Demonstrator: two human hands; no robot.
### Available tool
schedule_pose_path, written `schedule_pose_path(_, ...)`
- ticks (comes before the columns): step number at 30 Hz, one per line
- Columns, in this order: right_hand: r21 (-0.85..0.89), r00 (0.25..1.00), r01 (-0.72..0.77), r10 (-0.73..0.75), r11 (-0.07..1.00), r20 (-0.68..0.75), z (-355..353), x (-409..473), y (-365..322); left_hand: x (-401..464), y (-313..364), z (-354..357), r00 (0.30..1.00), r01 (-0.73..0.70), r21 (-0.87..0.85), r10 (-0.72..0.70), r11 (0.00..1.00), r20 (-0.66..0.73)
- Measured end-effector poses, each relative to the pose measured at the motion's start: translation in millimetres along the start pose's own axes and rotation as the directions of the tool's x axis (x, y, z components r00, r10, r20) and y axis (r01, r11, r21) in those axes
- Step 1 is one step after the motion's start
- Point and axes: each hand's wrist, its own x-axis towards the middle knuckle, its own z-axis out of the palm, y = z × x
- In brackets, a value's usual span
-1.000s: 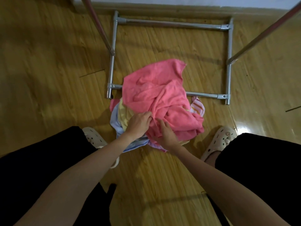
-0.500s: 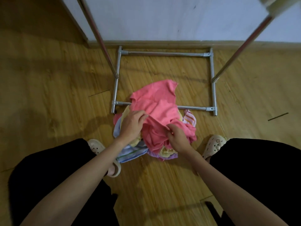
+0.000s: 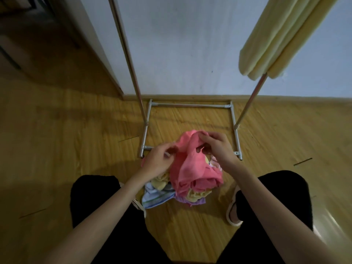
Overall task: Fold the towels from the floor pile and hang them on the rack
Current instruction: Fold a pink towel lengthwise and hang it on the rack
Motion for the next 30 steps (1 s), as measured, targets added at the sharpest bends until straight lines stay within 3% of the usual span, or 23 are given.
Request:
schedule_pose_path(3, 0.042, 0.998, 0.045, -0.043, 0.998, -0.036, 4.8, -10.3, -25.1, -23.1, 24.7, -9.5, 0.984, 0.042, -0.125, -0.019, 0.991, 0.174)
schedule_pose_path(5, 0.054, 0.996, 0.082, -0.079, 0.995, -0.047, 8.9, -16.8, -39.5, -31.6, 33.1, -10.4, 0.982, -0.023, 0.004, 0.022, 1.000, 0.190)
schedule_pose_path(8, 0.069, 0.990, 0.140, -0.139, 0.988, -0.024, 13.5, -25.6, -56.9, -35.7, 54.0, -11.5, 0.998, -0.020, 0.163, 0.010, 0.986, 0.060)
schedule_pose_path(16, 0.132, 0.966, 0.201, -0.174, 0.971, -0.190, -2.9, -40.4, -87.4, -39.6, 91.2, -45.1, 0.982, -0.079, 0.096, 0.094, 0.992, -0.167)
schedule_pose_path(22, -0.083, 0.905, 0.255, -0.268, 0.963, -0.329, -12.3, -53.1, -74.0, -29.9, 111.1, -69.6, 0.943, -0.072, 0.178, 0.126, 0.981, -0.309)
schedule_pose_path(25, -0.159, 0.898, 0.254, -0.294, 0.954, -0.328, -14.3, -61.2, -66.6, -24.1, 127.5, -77.7, 0.911, -0.058, 0.138, 0.109, 0.989, -0.398)
schedule_pose_path(28, -0.072, 0.925, 0.236, -0.246, 0.969, -0.288, -13.9, -70.1, -66.5, -19.5, 149.2, -85.1, 0.883, -0.065, 0.105, 0.106, 0.992, -0.458)
schedule_pose_path(30, -0.125, 0.924, 0.294, -0.316, 0.947, -0.217, -17.6, -74.1, -67.4, -16.8, 160.4, -90.7, 0.888, -0.082, 0.057, 0.099, 0.995, -0.449)
